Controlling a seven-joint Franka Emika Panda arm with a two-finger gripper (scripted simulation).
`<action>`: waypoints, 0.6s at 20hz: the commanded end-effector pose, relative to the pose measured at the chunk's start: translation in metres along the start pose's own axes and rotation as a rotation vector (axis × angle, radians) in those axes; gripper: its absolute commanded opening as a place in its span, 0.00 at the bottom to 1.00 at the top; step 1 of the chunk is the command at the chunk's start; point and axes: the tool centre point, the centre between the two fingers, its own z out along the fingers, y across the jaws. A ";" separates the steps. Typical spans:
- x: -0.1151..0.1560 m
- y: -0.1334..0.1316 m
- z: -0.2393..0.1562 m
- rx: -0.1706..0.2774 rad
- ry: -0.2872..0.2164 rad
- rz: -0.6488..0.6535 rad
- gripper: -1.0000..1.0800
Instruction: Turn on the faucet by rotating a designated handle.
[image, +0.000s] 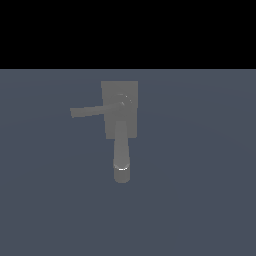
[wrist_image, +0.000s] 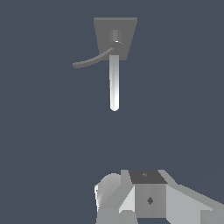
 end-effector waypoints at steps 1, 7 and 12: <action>0.000 0.000 0.000 0.000 0.000 0.000 0.00; 0.001 0.003 -0.002 0.021 0.018 0.016 0.00; 0.000 0.013 0.002 0.053 0.002 0.019 0.00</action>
